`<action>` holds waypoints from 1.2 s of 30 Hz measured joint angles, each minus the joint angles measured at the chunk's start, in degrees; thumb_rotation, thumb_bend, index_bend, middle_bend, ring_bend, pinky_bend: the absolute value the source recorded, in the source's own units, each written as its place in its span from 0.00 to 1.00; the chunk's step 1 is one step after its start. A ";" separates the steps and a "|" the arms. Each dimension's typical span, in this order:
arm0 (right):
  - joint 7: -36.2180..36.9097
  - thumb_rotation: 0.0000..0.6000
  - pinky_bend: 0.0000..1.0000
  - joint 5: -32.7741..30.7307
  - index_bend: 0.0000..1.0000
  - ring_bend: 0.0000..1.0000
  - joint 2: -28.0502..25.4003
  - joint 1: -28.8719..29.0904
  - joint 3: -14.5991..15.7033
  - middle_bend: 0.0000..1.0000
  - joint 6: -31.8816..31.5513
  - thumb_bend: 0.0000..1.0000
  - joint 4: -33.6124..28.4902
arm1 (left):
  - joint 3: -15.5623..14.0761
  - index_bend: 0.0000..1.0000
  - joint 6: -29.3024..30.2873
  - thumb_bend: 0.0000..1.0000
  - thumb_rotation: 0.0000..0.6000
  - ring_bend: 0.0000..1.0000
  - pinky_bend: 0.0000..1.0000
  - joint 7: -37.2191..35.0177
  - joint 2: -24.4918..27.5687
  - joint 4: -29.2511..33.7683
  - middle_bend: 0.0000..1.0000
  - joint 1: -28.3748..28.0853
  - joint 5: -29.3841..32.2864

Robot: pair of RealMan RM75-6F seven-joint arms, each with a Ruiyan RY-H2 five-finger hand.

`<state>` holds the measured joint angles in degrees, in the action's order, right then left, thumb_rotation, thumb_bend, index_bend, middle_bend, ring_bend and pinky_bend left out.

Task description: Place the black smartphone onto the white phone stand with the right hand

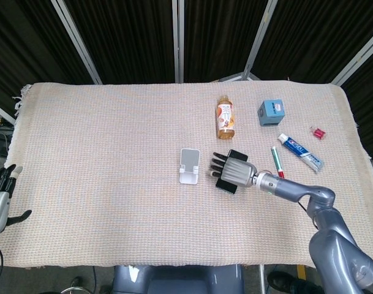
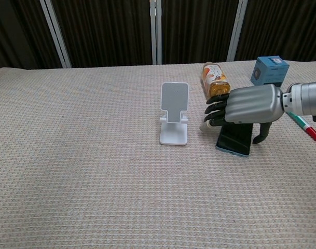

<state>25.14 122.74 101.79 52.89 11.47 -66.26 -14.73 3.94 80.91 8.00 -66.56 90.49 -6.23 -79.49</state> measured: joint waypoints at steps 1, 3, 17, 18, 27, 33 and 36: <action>0.27 1.00 0.06 -0.10 0.14 0.10 0.28 0.00 0.30 0.15 0.13 0.00 0.47 | 0.05 0.00 -0.10 0.00 1.00 0.00 0.00 0.11 -0.08 -0.12 0.00 -0.05 0.19; 0.65 1.00 0.06 -0.28 0.15 0.11 0.94 -0.10 1.14 0.16 0.27 0.00 1.60 | 0.17 0.00 -0.44 0.00 1.00 0.00 0.00 0.36 -0.32 -0.43 0.00 -0.19 0.69; 4.66 1.00 0.50 -3.28 0.61 0.56 3.41 -1.39 4.66 0.60 -2.41 0.27 5.72 | 0.28 0.00 -1.73 0.00 1.00 0.00 0.00 2.14 -1.53 -1.19 0.00 -0.86 2.34; 4.82 1.00 0.50 -3.51 0.61 0.57 3.38 -1.51 4.73 0.61 -2.58 0.27 5.80 | 0.26 0.00 -1.79 0.00 1.00 0.00 0.00 2.19 -1.57 -1.21 0.00 -0.90 2.36; 4.16 1.00 0.51 -5.17 0.62 0.57 1.80 -2.52 5.19 0.61 -6.23 0.28 6.34 | -0.02 0.00 -1.60 0.00 1.00 0.00 0.00 2.15 -1.52 -0.79 0.00 -0.95 1.79; 2.40 1.00 0.51 -6.57 0.62 0.57 -0.25 -2.81 4.80 0.61 -9.96 0.28 5.78 | -0.29 0.00 -0.95 0.00 1.00 0.00 0.00 1.32 -0.97 -0.06 0.00 -0.76 0.79; 0.63 1.00 0.51 -7.14 0.62 0.57 -1.41 -2.93 4.51 0.61 -12.26 0.28 5.24 | -0.46 0.00 -0.80 0.00 1.00 0.00 0.00 0.61 -0.60 0.21 0.00 -0.71 0.27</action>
<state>25.77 115.60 100.38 49.97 15.98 -78.51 -9.49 3.48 80.11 8.61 -67.15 90.70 -6.94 -79.22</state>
